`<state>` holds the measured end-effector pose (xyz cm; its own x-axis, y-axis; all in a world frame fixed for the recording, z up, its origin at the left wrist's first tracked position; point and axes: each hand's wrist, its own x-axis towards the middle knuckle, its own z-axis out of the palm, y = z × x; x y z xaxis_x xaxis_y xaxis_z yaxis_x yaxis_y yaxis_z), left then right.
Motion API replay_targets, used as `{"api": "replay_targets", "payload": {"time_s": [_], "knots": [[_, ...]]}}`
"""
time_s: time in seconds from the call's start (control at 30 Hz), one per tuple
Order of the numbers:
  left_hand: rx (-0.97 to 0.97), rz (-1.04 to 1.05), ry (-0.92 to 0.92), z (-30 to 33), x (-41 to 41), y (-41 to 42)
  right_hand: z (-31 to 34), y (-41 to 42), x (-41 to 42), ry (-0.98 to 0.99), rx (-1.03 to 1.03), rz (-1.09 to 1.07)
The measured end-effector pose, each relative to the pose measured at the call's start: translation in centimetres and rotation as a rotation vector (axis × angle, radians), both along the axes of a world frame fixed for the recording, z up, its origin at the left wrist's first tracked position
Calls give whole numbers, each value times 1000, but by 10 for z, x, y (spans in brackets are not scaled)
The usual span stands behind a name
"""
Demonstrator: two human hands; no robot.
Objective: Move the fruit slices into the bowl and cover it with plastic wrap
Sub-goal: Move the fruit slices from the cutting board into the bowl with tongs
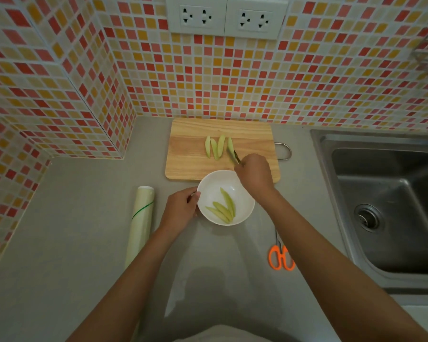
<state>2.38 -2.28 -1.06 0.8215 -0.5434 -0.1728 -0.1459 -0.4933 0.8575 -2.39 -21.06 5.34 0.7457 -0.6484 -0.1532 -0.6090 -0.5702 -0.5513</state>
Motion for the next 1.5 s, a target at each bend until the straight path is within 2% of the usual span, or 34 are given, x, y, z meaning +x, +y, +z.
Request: {"api": "replay_targets", "payload": {"time_s": [0.17,0.33,0.43,0.57,0.73,0.93,1.07,1.2,1.33,1.43,1.5], "knots": [[15,1,-5,-1,0,-1,8,37,-70,-46,90,53],[31,9,-2,0,0,-1,-2,62,-96,177,23,107],[30,5,-7,1,0,-1,4,50,-78,99,-49,67],[23,4,-11,1,0,-1,11,15,-18,-31,15,-35],[27,4,-14,1,0,-1,-7,-5,47,78,33,8],[25,1,-4,2,0,-1,-22,-12,63,95,3,33],[22,-2,-5,3,0,-1,-9,-10,36,-22,53,-6],[34,1,-9,4,0,-1,7,8,-27,-124,76,24],[35,1,1,5,0,-2,7,35,-81,-8,91,74],[46,10,-2,5,0,-3,0,51,-93,151,2,124],[48,8,-8,6,0,-3,1,50,-87,154,-43,100]]}}
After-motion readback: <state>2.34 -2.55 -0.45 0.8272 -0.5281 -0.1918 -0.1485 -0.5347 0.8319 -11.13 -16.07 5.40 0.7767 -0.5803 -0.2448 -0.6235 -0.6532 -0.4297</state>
